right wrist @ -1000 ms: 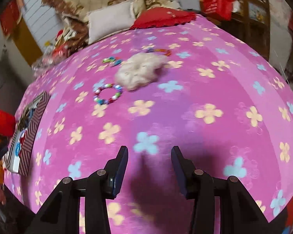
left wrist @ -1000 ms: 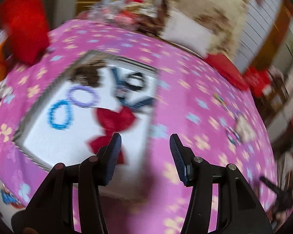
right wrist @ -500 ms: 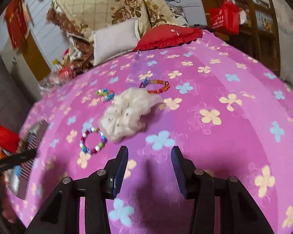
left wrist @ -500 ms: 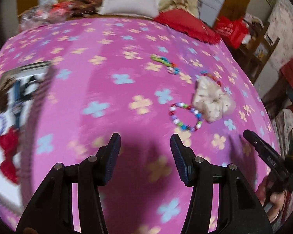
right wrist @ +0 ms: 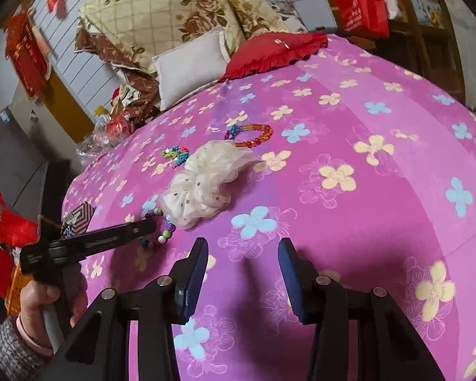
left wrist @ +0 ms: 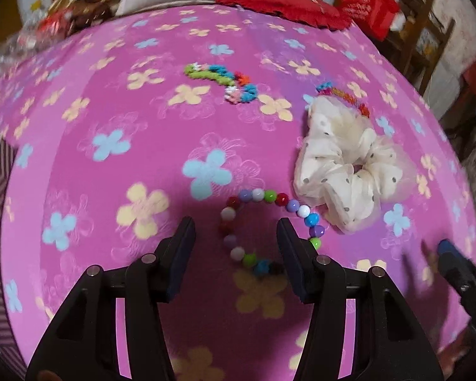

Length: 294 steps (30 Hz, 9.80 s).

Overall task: Organize jewelry
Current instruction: 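Grasp the multicolour bead bracelet with the left tool while the right tool grasps the white scrunchie, then carry the bracelet and scrunchie into the tray with both tools, then open both tools over the tray and withdraw them, then grasp the amber heart bracelet with the right tool, then grasp the green-blue beaded bracelet with the left tool while the right tool holds the amber bracelet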

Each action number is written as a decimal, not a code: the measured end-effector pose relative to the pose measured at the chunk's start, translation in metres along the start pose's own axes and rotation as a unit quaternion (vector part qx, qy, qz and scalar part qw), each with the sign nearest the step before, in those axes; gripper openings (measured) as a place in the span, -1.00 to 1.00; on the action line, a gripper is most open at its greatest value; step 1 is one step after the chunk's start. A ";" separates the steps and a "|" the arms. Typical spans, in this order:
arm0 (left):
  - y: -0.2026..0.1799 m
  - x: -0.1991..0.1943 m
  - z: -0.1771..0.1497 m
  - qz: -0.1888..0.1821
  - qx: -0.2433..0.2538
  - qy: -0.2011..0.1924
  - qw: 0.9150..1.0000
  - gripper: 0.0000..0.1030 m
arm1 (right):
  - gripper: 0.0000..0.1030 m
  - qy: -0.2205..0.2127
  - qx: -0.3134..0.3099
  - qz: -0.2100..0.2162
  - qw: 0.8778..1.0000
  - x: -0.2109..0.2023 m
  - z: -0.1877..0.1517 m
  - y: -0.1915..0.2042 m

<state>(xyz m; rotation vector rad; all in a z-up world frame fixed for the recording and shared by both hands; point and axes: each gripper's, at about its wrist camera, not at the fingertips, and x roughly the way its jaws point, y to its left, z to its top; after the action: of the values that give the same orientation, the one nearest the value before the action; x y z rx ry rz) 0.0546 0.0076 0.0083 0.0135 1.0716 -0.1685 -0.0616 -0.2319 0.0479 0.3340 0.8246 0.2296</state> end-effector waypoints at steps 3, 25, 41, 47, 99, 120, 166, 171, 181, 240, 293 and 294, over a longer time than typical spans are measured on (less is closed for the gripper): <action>-0.010 0.002 -0.001 0.012 0.026 -0.007 1.000 -0.84 | -0.15 -0.006 -0.016 -0.016 1.000 0.000 -0.001 0.005; 0.096 -0.050 -0.078 -0.005 -0.063 -0.010 0.998 -0.80 | -0.14 0.029 0.011 -0.019 0.999 0.016 -0.023 0.005; 0.093 -0.046 -0.075 -0.051 -0.047 -0.025 0.997 -0.85 | -0.14 0.074 0.056 -0.032 0.995 0.087 0.057 0.027; 0.116 -0.066 -0.079 -0.096 -0.077 -0.040 0.992 -0.85 | -0.63 0.086 0.074 -0.043 0.993 0.115 0.067 0.032; 0.414 -0.185 -0.223 0.043 -0.419 -0.159 0.893 -0.22 | -0.71 0.201 -0.390 0.048 0.898 0.127 -0.162 0.462; 0.398 -0.181 -0.208 0.112 -0.382 -0.160 0.904 -0.22 | 0.03 0.066 -0.384 0.039 0.920 0.043 -0.139 0.416; 0.092 -0.163 -0.135 0.143 -0.002 -0.133 0.981 0.15 | 0.12 0.036 -0.085 -0.129 0.987 -0.023 -0.059 0.098; 0.085 -0.117 -0.118 0.087 0.021 -0.100 0.991 0.15 | 0.12 0.052 -0.094 -0.150 0.983 0.011 -0.028 0.095; 0.121 -0.090 -0.107 0.009 -0.027 -0.096 0.995 0.15 | -0.25 0.100 -0.114 -0.124 0.981 0.135 0.080 0.140; 0.157 -0.078 -0.104 -0.047 -0.099 -0.051 0.993 0.15 | -0.83 0.175 -0.072 -0.145 0.971 0.155 0.088 0.090; 0.056 -0.058 -0.043 0.011 0.009 -0.018 1.000 -0.68 | -0.67 0.054 -0.100 0.010 0.994 0.010 -0.080 0.083; 0.058 -0.069 -0.044 0.000 0.008 -0.027 1.000 -0.68 | -0.74 0.060 -0.108 -0.001 0.992 0.011 -0.079 0.087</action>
<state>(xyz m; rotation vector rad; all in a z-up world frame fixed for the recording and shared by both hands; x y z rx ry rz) -0.0077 0.0775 0.0438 0.0227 1.0166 -0.1762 -0.1199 -0.1326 0.0232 0.1171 0.9106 0.3360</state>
